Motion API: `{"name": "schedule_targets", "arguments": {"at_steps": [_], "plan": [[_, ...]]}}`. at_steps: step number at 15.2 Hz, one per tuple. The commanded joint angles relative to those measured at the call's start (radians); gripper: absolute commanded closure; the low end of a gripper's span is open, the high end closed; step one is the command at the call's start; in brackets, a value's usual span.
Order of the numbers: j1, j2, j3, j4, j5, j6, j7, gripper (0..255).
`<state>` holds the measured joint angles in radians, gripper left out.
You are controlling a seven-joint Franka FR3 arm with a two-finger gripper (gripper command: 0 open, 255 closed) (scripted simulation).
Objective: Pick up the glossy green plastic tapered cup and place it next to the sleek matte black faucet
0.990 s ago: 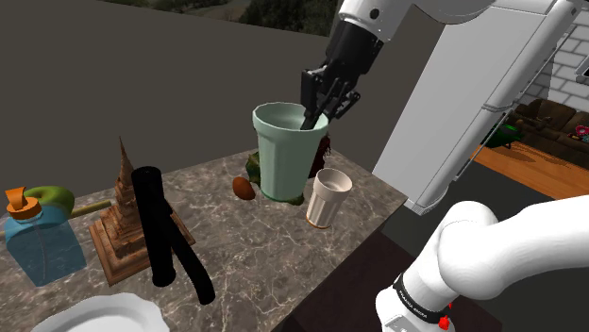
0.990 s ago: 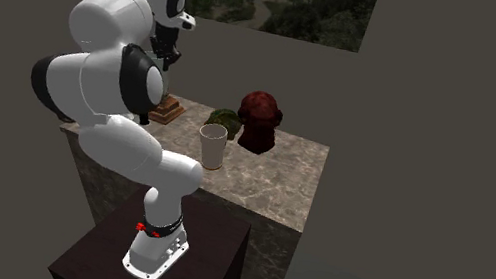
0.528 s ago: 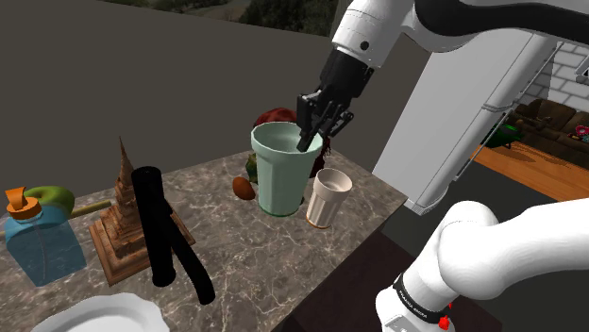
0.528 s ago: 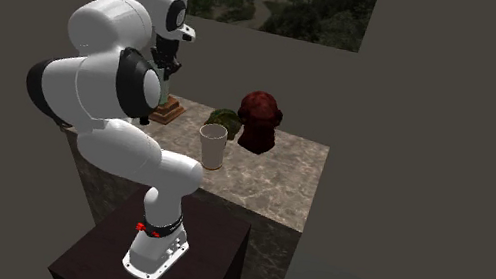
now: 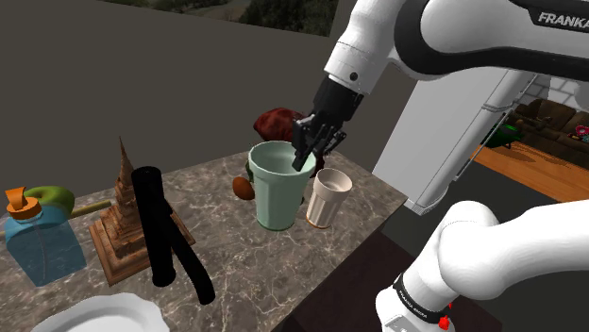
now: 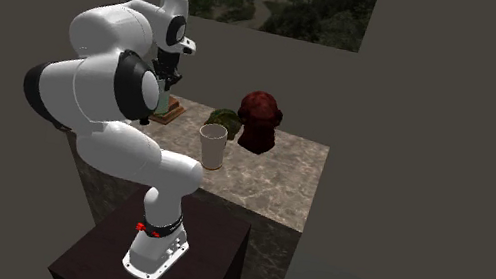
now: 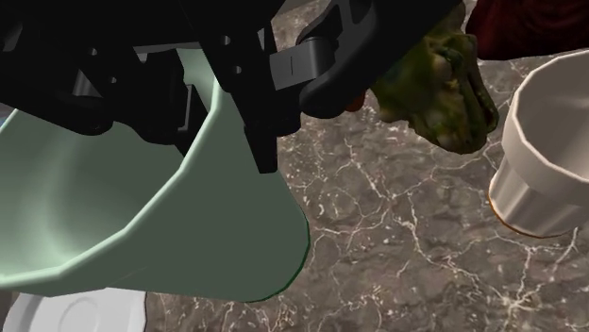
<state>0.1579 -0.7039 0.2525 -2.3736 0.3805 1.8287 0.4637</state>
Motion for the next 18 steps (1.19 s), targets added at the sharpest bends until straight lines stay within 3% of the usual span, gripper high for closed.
{"name": "schedule_targets", "arguments": {"at_steps": [1,18], "plan": [[0.003,-0.003,0.006,-0.027,0.006,0.026,-0.004,255],[0.022,0.017,0.047,-0.238,0.061,0.253,-0.056,255]]}}
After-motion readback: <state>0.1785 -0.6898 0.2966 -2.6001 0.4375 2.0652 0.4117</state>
